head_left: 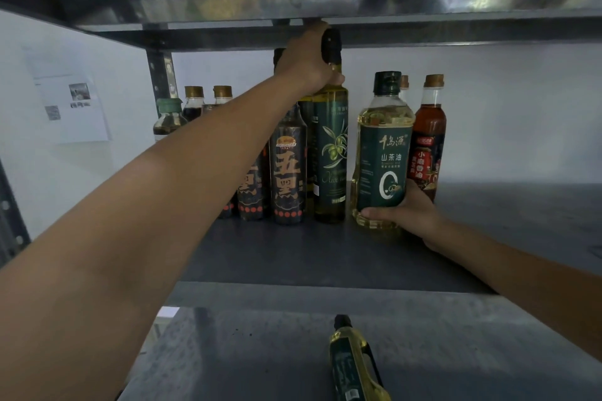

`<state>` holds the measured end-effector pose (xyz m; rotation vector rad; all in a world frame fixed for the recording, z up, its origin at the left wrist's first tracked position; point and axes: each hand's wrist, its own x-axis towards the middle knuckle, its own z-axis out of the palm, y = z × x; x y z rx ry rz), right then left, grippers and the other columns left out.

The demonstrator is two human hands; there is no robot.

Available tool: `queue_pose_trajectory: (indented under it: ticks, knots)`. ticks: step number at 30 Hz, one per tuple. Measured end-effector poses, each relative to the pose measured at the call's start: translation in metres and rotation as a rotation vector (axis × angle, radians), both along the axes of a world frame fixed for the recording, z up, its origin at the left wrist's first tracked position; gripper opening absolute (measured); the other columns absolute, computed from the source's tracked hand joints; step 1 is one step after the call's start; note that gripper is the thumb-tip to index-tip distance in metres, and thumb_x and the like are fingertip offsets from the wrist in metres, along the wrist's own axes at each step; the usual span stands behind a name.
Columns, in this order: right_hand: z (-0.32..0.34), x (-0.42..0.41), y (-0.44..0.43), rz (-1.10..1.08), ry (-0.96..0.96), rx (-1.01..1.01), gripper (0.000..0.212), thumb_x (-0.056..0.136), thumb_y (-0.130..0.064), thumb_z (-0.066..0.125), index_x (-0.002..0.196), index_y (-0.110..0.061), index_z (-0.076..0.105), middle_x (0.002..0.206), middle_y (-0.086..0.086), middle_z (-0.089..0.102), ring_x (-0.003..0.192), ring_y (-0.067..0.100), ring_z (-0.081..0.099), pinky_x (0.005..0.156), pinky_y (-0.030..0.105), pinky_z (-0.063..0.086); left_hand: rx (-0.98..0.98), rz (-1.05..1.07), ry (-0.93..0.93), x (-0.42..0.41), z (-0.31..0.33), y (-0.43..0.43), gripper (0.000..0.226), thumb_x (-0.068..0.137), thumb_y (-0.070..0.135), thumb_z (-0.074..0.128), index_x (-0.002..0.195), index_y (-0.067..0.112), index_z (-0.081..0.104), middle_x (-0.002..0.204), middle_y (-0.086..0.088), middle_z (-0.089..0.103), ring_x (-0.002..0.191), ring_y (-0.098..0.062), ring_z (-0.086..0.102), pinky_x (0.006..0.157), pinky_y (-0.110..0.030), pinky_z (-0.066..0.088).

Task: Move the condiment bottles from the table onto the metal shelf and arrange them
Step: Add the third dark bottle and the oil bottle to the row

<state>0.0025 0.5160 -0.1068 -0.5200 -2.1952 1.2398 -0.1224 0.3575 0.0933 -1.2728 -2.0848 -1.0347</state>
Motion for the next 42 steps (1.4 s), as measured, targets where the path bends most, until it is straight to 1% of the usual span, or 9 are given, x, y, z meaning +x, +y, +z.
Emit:
queue_pose_trajectory:
  ticks: [3,9,15,20,24,29,32,37,42]
  knots:
    - [-0.001,0.014,-0.003,0.022,-0.015,-0.019,0.126,0.026,-0.058,0.088,0.137,-0.025,0.036,0.129,-0.008,0.056,0.119,0.012,0.052,0.103,0.041,0.044,-0.01,0.005,0.021,0.001,-0.003,0.006,0.085,0.075,0.024,0.078,0.145,0.016,0.03,0.143,-0.006,0.044,0.128,-0.024,0.045,0.097,-0.031,0.04]
    - [0.001,0.033,-0.007,0.161,0.012,-0.079,0.094,0.057,-0.029,0.082,0.138,-0.022,0.034,0.127,-0.007,0.052,0.113,0.009,0.048,0.095,0.028,0.042,-0.021,-0.035,-0.034,0.0,-0.012,0.001,0.089,0.082,0.025,0.072,0.151,0.018,0.015,0.149,-0.007,0.037,0.133,-0.025,0.04,0.104,-0.034,0.039]
    - [0.006,0.047,-0.019,0.135,-0.007,-0.033,0.087,0.051,-0.03,0.085,0.127,-0.023,0.043,0.117,-0.009,0.057,0.102,0.006,0.056,0.08,0.021,0.046,0.331,-0.075,0.207,0.055,-0.085,-0.018,0.056,0.094,0.035,0.055,0.142,0.014,0.035,0.141,-0.009,0.039,0.129,-0.019,0.039,0.098,-0.025,0.037]
    - [0.002,0.052,-0.049,0.147,-0.015,0.021,0.084,0.051,-0.028,0.09,0.121,-0.026,0.043,0.111,-0.013,0.058,0.1,0.0,0.055,0.074,0.015,0.044,0.236,-0.238,-0.195,0.079,-0.164,-0.02,0.093,0.074,0.059,0.068,0.146,0.024,0.021,0.139,0.0,0.039,0.131,-0.012,0.034,0.104,-0.032,0.033]
    - [0.0,0.044,-0.067,0.208,-0.025,0.019,0.082,0.054,-0.025,0.089,0.12,-0.029,0.04,0.113,-0.016,0.056,0.102,-0.002,0.054,0.08,0.015,0.045,0.374,-0.371,-0.353,0.077,-0.169,-0.034,0.079,0.073,0.037,0.078,0.136,0.026,0.033,0.122,0.014,0.056,0.113,0.0,0.055,0.096,-0.03,0.048]
    - [0.003,0.026,-0.052,0.484,-0.114,-0.116,0.074,0.063,-0.006,0.079,0.129,-0.021,0.048,0.13,-0.002,0.055,0.124,0.013,0.049,0.104,0.036,0.042,0.383,-0.336,-0.346,0.06,-0.165,-0.061,0.067,0.073,0.035,0.079,0.126,0.036,0.038,0.115,0.019,0.061,0.105,0.003,0.06,0.091,-0.027,0.051]
    - [0.003,0.006,-0.041,0.272,0.046,-0.215,0.064,0.075,0.007,0.065,0.128,-0.02,0.044,0.131,0.006,0.043,0.127,0.021,0.042,0.102,0.038,0.043,0.368,-0.299,-0.356,0.047,-0.163,-0.076,0.069,0.074,0.029,0.078,0.131,0.028,0.039,0.105,0.028,0.059,0.098,0.012,0.059,0.082,-0.011,0.049]
    - [0.002,-0.041,-0.057,0.038,0.068,-0.054,0.092,0.066,-0.019,0.084,0.14,-0.012,0.03,0.133,0.006,0.041,0.115,0.019,0.047,0.095,0.033,0.044,0.333,-0.287,-0.379,0.043,-0.162,-0.083,0.071,0.074,0.025,0.077,0.133,0.024,0.036,0.105,0.027,0.058,0.095,0.015,0.059,0.076,-0.005,0.048]
    - [0.005,-0.073,-0.072,-0.039,0.083,0.022,0.059,0.081,-0.032,0.07,0.128,-0.009,0.043,0.123,0.007,0.058,0.11,0.022,0.054,0.084,0.028,0.042,0.343,-0.292,-0.397,0.045,-0.161,-0.082,0.073,0.065,0.039,0.074,0.127,0.032,0.036,0.108,0.025,0.059,0.097,0.012,0.06,0.077,-0.007,0.049]
